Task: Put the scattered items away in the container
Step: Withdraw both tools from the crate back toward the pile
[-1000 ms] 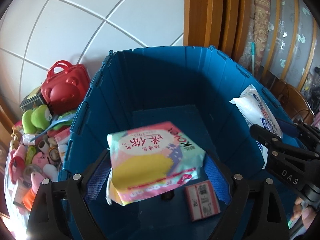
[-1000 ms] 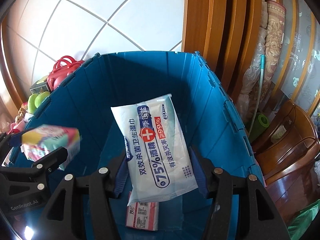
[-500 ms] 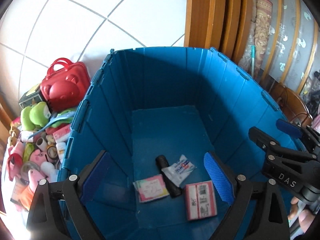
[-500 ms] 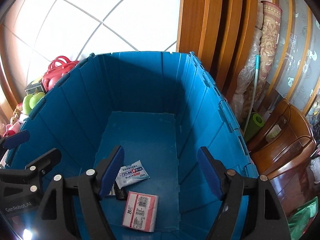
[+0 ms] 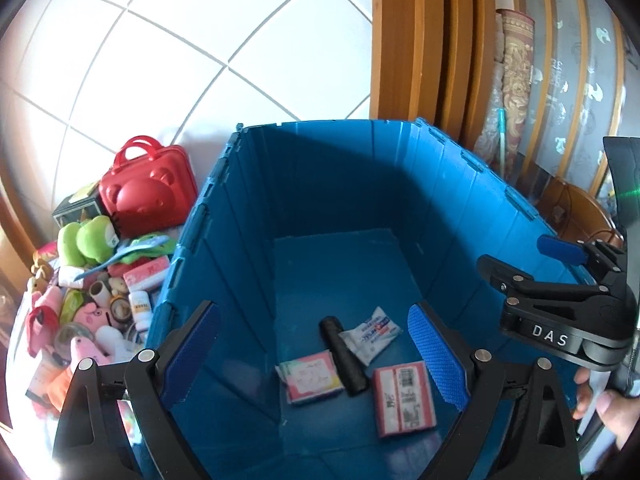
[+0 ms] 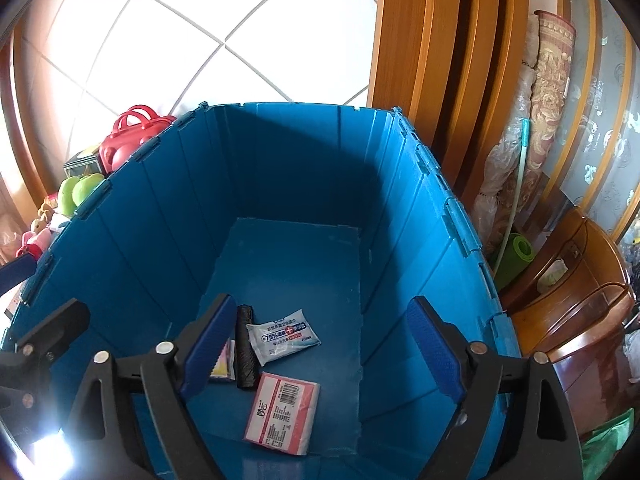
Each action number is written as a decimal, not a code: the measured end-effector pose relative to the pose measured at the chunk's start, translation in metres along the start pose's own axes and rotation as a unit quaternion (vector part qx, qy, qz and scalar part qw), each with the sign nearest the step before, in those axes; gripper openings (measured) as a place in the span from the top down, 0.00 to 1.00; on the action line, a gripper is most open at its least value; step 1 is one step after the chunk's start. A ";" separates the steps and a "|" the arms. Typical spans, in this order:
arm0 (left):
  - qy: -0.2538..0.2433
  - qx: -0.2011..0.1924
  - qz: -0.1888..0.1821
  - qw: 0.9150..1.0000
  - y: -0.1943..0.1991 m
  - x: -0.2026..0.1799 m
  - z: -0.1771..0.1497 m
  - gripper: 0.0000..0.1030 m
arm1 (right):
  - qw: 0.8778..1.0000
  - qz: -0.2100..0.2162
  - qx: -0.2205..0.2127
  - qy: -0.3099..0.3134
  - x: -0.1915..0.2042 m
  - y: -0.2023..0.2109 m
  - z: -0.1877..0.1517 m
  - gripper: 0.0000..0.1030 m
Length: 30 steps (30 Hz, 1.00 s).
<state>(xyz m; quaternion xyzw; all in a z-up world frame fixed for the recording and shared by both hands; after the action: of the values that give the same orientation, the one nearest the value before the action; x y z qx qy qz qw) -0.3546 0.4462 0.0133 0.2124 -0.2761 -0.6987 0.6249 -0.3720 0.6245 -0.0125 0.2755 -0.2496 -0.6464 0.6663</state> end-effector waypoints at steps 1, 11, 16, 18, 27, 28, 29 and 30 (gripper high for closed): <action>0.002 -0.004 0.009 1.000 0.007 0.003 -0.003 0.07 | 1.000 0.002 -0.006 0.000 0.002 0.003 -0.003 0.00; 0.064 -0.031 0.100 0.992 0.068 0.096 -0.040 0.04 | 0.995 0.075 -0.069 0.007 0.073 0.048 -0.004 0.00; 0.101 -0.042 0.146 0.983 0.087 0.176 -0.064 0.01 | 0.987 0.127 -0.097 0.037 0.145 0.070 0.002 0.00; 0.111 -0.042 0.161 0.980 0.092 0.212 -0.076 0.01 | 0.982 0.146 -0.106 0.050 0.185 0.076 0.003 0.00; 0.107 0.009 0.187 0.976 0.077 0.371 -0.150 0.01 | 0.973 0.193 -0.099 0.074 0.366 0.058 -0.013 0.00; 0.108 0.018 0.187 0.976 0.073 0.387 -0.159 0.01 | 0.975 0.190 -0.089 0.073 0.380 0.050 -0.019 0.00; 0.110 0.029 0.187 0.976 0.068 0.400 -0.167 0.01 | 0.977 0.186 -0.078 0.070 0.392 0.042 -0.025 0.00; 0.112 0.040 0.186 0.975 0.062 0.414 -0.174 0.01 | 0.979 0.181 -0.066 0.068 0.404 0.034 -0.031 0.00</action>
<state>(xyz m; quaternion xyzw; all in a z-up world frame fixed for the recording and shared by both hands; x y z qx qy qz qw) -0.2489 0.0115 -0.0584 0.2589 -0.2664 -0.5304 0.7620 -0.3101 0.2225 -0.0209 0.2247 -0.2059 -0.5099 0.8044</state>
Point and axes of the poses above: each gripper's, at about its wrist camera, not at the fingertips, and y roughly against the way its jaws point, x to its left, z to its top, the point moved 1 cm from there along -y, roughly the way its jaws point, and after that the axes turned 2 degrees about z, right-handed, at the moved point
